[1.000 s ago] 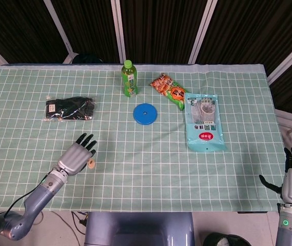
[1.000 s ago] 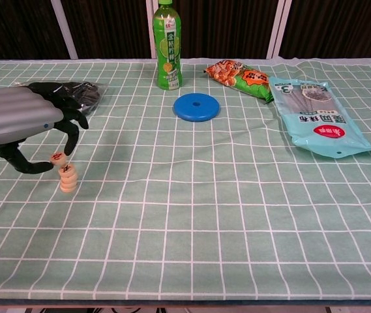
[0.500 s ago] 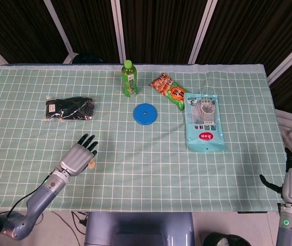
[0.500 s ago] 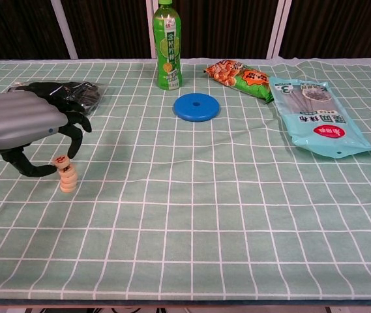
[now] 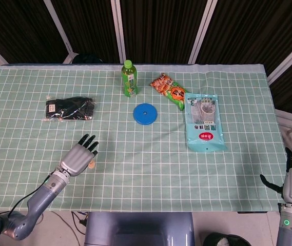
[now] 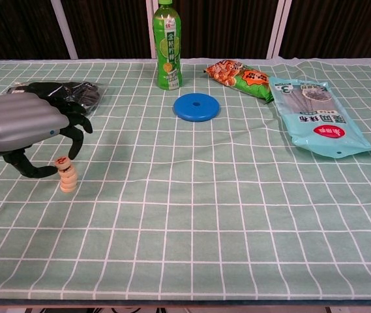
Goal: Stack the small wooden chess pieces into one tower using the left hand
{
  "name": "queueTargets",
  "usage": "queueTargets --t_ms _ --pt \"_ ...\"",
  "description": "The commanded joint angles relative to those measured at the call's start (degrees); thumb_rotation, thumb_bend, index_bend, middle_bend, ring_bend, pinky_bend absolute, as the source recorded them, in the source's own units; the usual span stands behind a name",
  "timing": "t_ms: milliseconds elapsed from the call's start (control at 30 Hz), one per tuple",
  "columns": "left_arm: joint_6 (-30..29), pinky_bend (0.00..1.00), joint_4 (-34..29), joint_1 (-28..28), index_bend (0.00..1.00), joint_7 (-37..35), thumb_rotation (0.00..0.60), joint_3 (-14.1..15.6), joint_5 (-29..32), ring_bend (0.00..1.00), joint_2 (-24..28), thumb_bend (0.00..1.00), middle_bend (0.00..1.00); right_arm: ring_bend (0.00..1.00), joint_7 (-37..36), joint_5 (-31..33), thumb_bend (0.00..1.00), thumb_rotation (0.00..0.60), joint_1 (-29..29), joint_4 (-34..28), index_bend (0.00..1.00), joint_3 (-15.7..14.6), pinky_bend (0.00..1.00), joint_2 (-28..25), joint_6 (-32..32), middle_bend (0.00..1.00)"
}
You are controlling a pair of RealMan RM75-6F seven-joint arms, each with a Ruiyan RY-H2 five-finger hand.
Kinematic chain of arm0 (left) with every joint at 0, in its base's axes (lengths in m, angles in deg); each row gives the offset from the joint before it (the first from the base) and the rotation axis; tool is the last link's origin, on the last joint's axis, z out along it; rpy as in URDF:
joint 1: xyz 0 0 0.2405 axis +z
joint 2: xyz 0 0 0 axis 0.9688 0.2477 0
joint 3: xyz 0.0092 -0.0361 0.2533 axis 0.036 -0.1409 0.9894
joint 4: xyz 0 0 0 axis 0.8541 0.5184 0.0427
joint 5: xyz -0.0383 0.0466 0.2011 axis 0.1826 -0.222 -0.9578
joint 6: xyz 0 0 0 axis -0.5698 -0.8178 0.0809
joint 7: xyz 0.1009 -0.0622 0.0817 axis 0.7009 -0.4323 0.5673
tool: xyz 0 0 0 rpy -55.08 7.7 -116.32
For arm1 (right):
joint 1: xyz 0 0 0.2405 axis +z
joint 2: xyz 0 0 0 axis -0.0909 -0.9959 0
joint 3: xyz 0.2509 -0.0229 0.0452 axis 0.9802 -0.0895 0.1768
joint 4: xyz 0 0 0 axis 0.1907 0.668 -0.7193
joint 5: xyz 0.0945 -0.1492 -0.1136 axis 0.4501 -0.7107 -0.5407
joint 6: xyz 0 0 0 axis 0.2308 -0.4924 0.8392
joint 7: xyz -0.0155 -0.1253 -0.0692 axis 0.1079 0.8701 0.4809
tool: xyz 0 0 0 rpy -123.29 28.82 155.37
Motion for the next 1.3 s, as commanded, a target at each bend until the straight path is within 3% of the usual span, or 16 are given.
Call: queueTargets --t_ms 33,1300 --pt "-0.04 0.10 0.04 -0.06 0.49 -0.01 0.600 0.08 -0.13 0.00 -0.02 0.34 0.17 0.02 0.03 -0.05 0.25 0.600 0.01 0.01 0.06 -0.04 0.00 0.02 -0.01 0.00" --pt "-0.76 0.10 -0.19 -0.45 0.43 1.70 0.600 0.80 -0.02 0.00 -0.59 0.34 0.16 0.02 -0.41 0.25 0.25 0.600 -0.05 -0.45 0.06 0.22 0.00 -0.43 0.04 0.00"
